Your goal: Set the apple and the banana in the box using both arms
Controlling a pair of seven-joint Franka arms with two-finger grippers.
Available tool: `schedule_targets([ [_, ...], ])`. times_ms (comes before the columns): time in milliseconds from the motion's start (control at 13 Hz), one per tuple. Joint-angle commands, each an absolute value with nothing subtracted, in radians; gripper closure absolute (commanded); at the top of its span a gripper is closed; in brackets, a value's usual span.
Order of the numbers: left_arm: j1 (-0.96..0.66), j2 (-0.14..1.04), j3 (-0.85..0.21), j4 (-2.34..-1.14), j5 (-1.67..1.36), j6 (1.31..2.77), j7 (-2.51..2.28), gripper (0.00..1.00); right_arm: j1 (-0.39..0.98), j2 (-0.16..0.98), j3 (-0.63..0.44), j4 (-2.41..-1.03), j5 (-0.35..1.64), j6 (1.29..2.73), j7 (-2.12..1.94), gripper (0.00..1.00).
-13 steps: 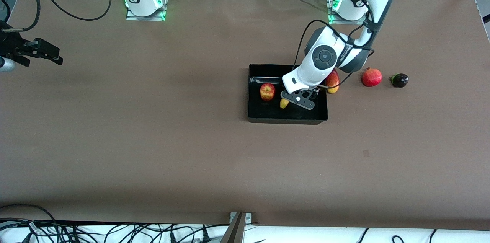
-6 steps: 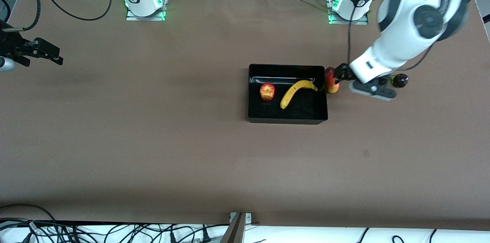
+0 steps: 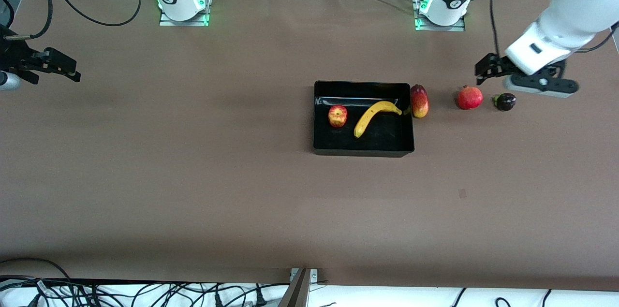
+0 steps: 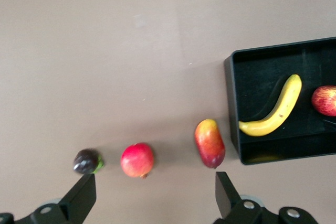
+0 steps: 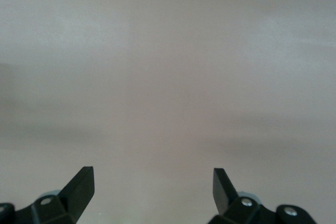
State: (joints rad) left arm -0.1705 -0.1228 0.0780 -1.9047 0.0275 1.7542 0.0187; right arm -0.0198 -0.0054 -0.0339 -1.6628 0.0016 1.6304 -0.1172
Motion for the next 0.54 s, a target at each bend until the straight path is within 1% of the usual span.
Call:
schedule_targets([
  [0,-0.146,-0.091,0.071,-1.798,0.041,1.649,0.041,0.00,-0.018,-0.008,-0.032,-1.651,0.017,1.617,-0.107,0.00],
  [462,-0.117,-0.094,0.069,-1.795,0.025,1.621,0.031,0.00,-0.018,-0.008,-0.032,-1.651,0.017,1.617,-0.107,0.00],
])
